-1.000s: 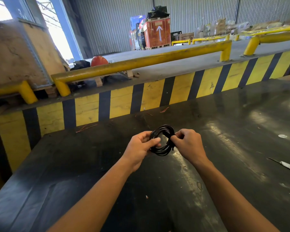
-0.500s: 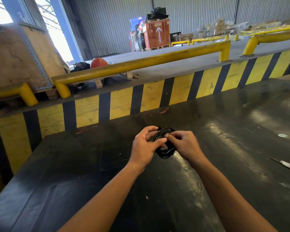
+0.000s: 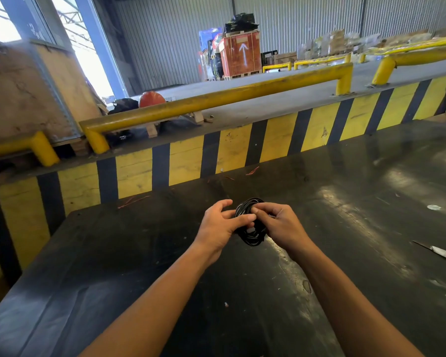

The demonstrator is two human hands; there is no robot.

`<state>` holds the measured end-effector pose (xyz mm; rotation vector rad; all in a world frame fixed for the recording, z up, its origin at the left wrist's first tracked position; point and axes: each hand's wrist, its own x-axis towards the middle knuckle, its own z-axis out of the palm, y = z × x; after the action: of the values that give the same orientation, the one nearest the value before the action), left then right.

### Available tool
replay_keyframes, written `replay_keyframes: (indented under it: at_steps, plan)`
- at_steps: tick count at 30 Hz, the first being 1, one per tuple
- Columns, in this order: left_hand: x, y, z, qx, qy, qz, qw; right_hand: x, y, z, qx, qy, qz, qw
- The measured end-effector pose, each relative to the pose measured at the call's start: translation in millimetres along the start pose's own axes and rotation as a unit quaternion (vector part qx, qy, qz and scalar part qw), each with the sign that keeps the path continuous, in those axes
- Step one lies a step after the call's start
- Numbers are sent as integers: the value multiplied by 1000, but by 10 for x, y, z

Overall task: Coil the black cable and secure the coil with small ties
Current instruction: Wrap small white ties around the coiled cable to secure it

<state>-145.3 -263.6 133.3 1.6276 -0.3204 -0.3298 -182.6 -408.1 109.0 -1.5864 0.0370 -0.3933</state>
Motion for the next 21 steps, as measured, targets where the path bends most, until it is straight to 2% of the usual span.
replay_keyframes:
  at_steps: [5, 9, 12, 17, 21]
  plan:
    - [-14, 41, -32, 21, -4, 20, 1000, -6, -50, -24, -49, -78, 5, 996]
    - [-41, 61, -9, 61, 14, 52, 997, 1, -77, -33, -53, -8, 13, 998]
    - [-61, 90, 26, 160, 50, 111, 980, -14, -90, -48, -4, 21, 29, 999]
    - [-84, 102, 53, 237, 67, 162, 956, -29, -125, -96, 32, -13, 33, 999]
    - [-97, 124, 27, 274, 25, 160, 948, -30, -166, -202, 75, -37, 56, 995]
